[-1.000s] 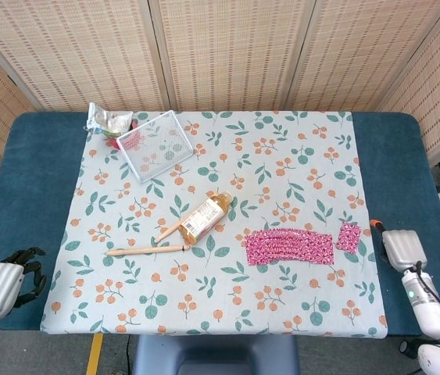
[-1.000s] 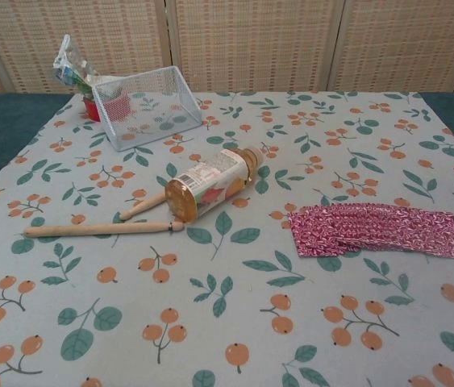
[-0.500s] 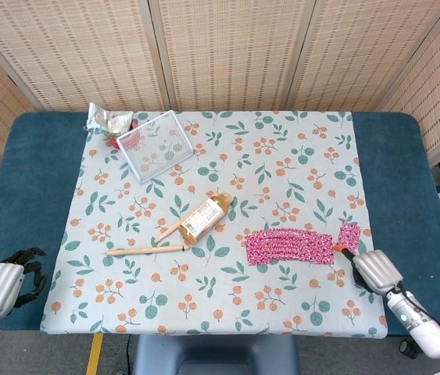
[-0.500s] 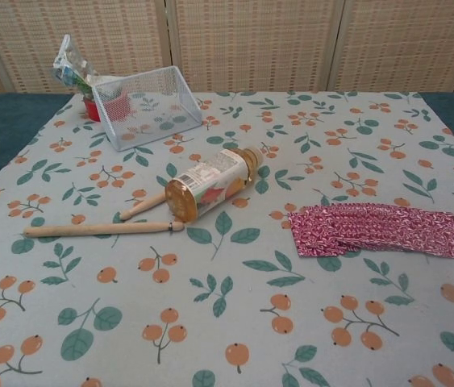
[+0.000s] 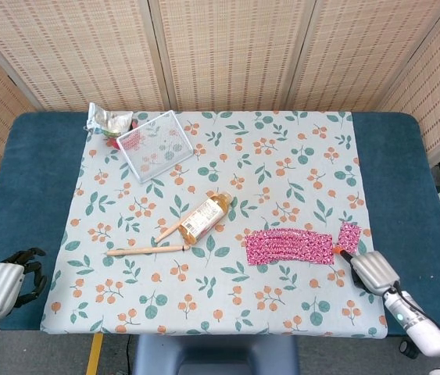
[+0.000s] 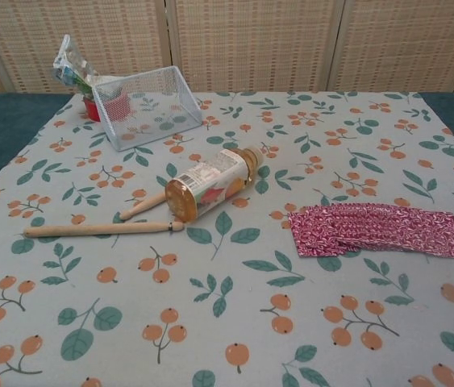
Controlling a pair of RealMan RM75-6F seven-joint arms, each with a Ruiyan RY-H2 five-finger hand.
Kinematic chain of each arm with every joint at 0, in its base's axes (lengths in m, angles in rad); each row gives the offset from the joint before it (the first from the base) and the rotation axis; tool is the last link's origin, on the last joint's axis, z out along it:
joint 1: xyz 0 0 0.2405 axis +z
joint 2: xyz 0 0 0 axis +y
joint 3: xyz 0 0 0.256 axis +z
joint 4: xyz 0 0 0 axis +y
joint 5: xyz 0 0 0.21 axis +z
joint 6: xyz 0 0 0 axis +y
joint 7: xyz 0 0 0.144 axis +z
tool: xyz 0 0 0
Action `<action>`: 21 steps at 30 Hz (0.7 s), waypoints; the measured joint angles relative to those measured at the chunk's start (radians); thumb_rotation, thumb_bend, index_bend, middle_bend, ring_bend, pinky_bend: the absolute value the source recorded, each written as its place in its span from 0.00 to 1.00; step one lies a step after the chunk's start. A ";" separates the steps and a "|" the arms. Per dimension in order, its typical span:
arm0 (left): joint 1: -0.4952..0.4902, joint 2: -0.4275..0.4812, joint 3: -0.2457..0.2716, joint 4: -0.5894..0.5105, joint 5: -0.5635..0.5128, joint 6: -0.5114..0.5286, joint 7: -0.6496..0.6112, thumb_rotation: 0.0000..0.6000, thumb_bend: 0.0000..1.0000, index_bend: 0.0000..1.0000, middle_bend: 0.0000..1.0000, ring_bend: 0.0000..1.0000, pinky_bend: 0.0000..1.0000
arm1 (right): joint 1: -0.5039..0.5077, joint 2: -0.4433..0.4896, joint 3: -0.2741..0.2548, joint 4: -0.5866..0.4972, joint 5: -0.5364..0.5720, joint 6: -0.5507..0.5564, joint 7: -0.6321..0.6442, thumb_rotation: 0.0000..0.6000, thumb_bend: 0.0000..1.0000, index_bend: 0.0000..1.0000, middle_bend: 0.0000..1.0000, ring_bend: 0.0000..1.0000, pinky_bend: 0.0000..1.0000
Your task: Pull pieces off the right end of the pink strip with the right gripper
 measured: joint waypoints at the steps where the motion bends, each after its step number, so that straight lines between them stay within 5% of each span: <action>1: 0.000 0.000 0.000 0.000 0.000 0.001 -0.001 1.00 0.66 0.28 0.31 0.34 0.57 | 0.000 -0.003 0.000 0.004 0.000 0.001 0.000 1.00 1.00 0.16 0.78 0.91 0.80; 21: 0.001 0.001 0.001 0.000 0.003 0.002 0.000 1.00 0.66 0.28 0.31 0.34 0.57 | 0.003 -0.051 -0.028 0.092 -0.038 0.021 0.020 1.00 1.00 0.15 0.78 0.91 0.80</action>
